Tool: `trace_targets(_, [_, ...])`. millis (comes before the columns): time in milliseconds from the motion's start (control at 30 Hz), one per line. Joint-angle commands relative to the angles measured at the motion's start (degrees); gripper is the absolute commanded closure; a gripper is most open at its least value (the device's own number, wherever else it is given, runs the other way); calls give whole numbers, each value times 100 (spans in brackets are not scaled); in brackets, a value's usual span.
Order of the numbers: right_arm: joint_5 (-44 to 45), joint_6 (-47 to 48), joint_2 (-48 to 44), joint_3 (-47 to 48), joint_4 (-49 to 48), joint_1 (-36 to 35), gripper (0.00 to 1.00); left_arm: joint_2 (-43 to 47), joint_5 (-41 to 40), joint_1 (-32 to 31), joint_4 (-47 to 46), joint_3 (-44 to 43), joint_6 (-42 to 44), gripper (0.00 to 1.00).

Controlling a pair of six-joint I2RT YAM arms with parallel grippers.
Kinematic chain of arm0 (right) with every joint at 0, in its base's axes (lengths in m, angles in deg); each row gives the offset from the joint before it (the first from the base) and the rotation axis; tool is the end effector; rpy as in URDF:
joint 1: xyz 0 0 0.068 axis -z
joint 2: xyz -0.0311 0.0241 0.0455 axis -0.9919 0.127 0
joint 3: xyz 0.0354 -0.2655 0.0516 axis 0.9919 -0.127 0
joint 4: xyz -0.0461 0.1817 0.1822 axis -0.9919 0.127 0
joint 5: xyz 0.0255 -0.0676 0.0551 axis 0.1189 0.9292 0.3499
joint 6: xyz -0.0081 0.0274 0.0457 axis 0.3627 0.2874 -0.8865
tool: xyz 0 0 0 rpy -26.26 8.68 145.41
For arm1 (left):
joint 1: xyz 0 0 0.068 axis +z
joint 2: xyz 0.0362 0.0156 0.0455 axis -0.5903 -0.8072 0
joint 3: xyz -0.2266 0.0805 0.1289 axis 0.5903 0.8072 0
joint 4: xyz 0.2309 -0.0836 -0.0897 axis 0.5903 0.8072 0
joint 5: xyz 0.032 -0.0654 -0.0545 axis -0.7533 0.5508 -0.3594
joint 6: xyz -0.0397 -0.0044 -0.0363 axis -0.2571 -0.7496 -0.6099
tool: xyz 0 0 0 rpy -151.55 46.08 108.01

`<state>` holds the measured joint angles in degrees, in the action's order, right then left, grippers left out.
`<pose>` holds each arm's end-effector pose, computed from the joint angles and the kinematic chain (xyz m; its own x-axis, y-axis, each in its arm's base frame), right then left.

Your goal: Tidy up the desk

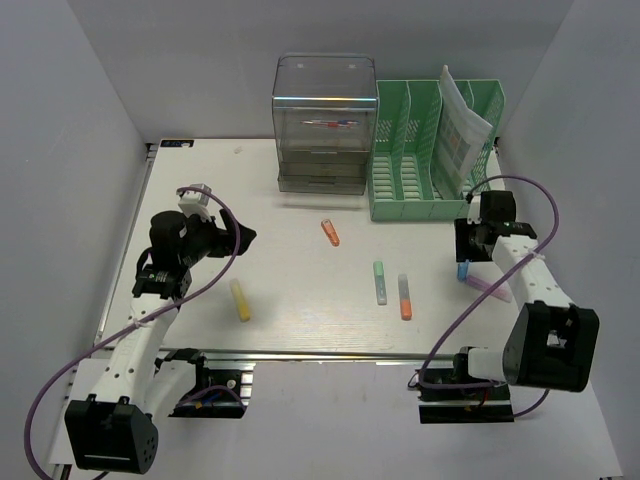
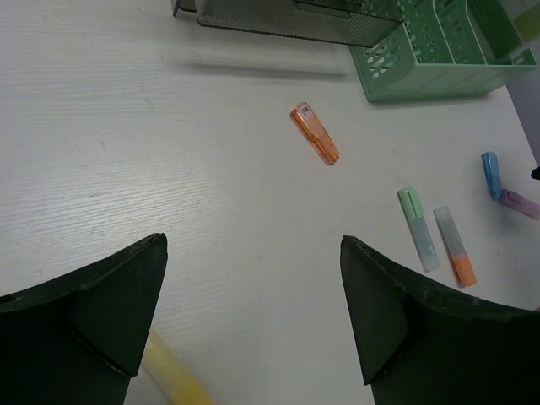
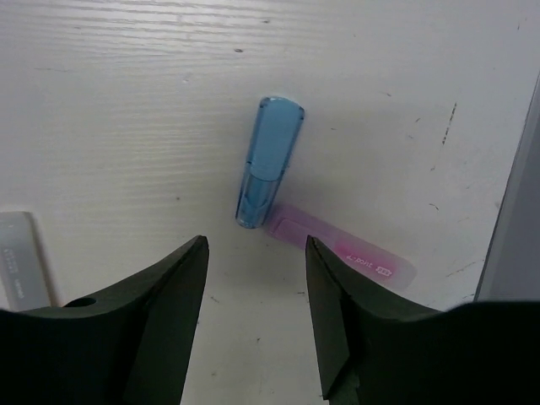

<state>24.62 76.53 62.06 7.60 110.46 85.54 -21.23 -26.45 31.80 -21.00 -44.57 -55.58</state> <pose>0.2570 -0.0163 0.2414 -0.8195 -0.1042 -0.5636 -0.0117 0.9862 -0.1654 0.1994 -0.0290 0.2836 -0.5208 -0.2335 -0.8211 0.2795 0.8622 -0.4225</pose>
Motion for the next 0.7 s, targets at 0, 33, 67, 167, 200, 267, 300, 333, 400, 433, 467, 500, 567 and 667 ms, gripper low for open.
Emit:
trace_targets(0, [101, -194, 329, 250, 50, 218, 44, 88, 46, -19, -16, -193, 58, 7])
trace_targets(33, [66, -194, 382, 224, -12, 244, 44, 80, 46, -19, -25, -185, 49, 7])
trace_targets(67, [13, -203, 505, 189, -82, 262, 44, 89, 55, -19, -25, -176, 58, 7])
trace_targets(167, [-57, -203, 856, 197, -197, 323, 37, 62, 116, -19, -42, -167, 40, 7])
trace_targets(200, [-75, -186, 927, 197, -232, 341, 29, 54, 116, -19, -51, -176, 49, 7])
trace_targets(267, [-180, -116, 1059, 119, -434, 367, 24, 36, 90, -19, -42, -167, 49, 7])
trace_targets(300, [-233, -107, 1086, 101, -487, 367, 24, 1, 90, -19, -42, -167, 49, 7])
trace_targets(333, [-303, -80, 1173, 101, -565, 376, 24, 1, 90, -19, -51, -167, 49, 7])
trace_targets(400, [-321, -80, 1305, 136, -601, 385, 25, -43, 90, -19, -51, -158, 49, 7])
trace_targets(433, [-286, -71, 1410, 171, -636, 385, 26, -52, 99, -19, -42, -158, 49, 7])
trace_targets(467, [-234, -54, 1472, 171, -732, 394, 28, -61, 108, -19, -25, -158, 49, 7])
trace_targets(500, [-216, -36, 1525, 171, -777, 420, 28, -78, 90, -19, -25, -158, 67, 7])
trace_targets(567, [-180, -27, 1700, 197, -864, 420, 32, -78, 90, -19, -42, -158, 75, 7])
trace_targets(667, [-216, -27, 1876, 215, -961, 420, 36, -96, 90, -19, -42, -149, 67, 6])
